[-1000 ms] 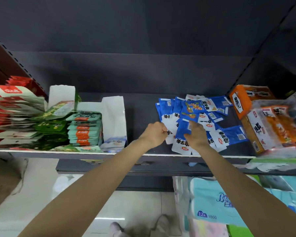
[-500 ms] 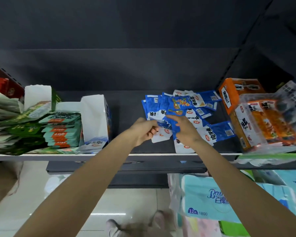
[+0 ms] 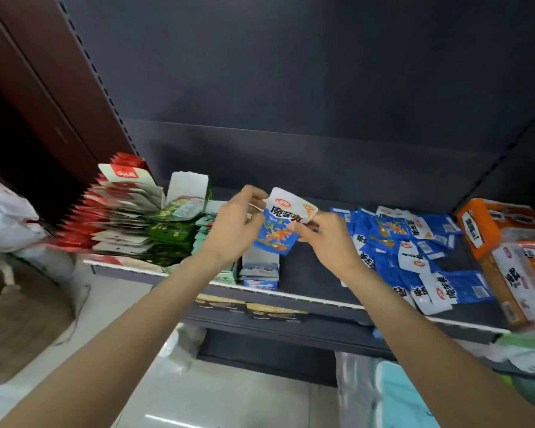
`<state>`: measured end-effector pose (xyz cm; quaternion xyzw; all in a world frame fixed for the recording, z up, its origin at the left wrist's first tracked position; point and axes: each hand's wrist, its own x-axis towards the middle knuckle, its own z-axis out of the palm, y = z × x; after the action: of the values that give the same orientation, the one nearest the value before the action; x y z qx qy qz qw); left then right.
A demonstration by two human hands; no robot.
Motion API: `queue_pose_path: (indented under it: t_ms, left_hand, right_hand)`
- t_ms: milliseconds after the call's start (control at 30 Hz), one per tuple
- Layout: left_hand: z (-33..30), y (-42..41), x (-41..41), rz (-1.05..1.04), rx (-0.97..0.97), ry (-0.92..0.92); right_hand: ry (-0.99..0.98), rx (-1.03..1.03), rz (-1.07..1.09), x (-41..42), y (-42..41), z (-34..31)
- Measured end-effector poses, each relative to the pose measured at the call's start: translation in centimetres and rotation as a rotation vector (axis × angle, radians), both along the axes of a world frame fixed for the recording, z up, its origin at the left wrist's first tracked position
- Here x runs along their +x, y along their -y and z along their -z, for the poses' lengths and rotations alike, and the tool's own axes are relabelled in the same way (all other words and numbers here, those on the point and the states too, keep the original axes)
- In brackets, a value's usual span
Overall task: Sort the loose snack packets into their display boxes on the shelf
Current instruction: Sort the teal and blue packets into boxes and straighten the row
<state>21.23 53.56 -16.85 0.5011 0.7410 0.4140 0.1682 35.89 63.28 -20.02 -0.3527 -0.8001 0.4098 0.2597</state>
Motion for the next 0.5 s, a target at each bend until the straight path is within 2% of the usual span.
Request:
queue_pose_path:
  t_ms: [200, 333, 433, 500]
  left_hand:
    - [1.3, 3.8, -4.5, 0.163, -0.063, -0.181]
    - [1.9, 4.2, -5.6, 0.232, -0.151, -0.334]
    - [1.9, 4.1, -5.4, 0.265, -0.161, -0.419]
    - [2.0, 3.9, -5.4, 0.266, -0.142, -0.54]
  right_hand:
    - [0.171, 0.133, -0.096, -3.7, 3.2, 0.4]
    - [0.332, 0.142, -0.071, -4.2, 3.7, 1.3]
    - [0.386, 0.224, -0.054, -4.1, 3.7, 1.3]
    - [0.405, 0.226, -0.043, -4.0, 3.7, 1.4]
